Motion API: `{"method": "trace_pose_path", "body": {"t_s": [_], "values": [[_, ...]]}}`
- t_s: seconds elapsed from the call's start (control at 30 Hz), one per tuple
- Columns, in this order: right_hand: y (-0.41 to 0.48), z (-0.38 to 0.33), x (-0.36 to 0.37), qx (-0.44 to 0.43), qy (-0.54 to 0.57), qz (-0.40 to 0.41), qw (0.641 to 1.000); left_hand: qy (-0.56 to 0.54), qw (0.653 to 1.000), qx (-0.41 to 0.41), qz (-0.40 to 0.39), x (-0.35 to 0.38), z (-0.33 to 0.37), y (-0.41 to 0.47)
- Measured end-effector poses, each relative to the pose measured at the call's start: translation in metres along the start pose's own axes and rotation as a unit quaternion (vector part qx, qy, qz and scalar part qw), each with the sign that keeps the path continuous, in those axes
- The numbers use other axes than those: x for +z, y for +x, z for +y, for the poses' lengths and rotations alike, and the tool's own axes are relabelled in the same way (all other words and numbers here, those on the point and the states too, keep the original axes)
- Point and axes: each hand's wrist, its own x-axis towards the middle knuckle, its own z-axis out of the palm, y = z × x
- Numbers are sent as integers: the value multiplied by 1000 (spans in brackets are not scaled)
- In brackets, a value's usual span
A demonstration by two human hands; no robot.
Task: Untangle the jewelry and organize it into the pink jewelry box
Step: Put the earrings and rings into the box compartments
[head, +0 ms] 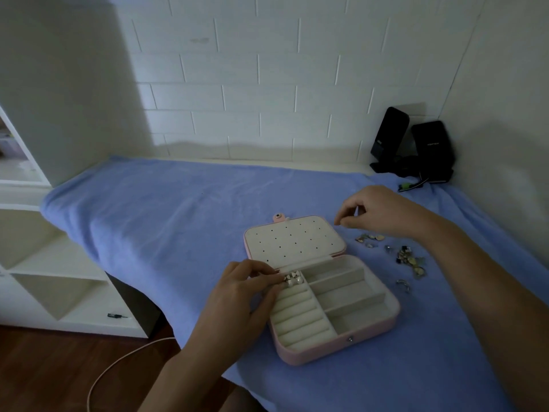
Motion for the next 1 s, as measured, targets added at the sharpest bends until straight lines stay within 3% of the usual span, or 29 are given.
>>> {"method": "trace_pose_path", "body": {"t_s": [0.33, 0.67, 0.8, 1.0], "values": [[-6, 46, -22, 148, -37, -63, 986, 16, 1000, -5, -15, 1, 4, 0], [-12, 44, -23, 169, -103, -245, 949, 63, 993, 29, -93, -1, 6, 4], [-12, 44, -12, 184, -168, -243, 938, 68, 992, 32, -106, 0, 4, 5], [-10, 46, -8, 176, -168, -256, 936, 40, 993, 13, -113, -1, 8, 4]]}}
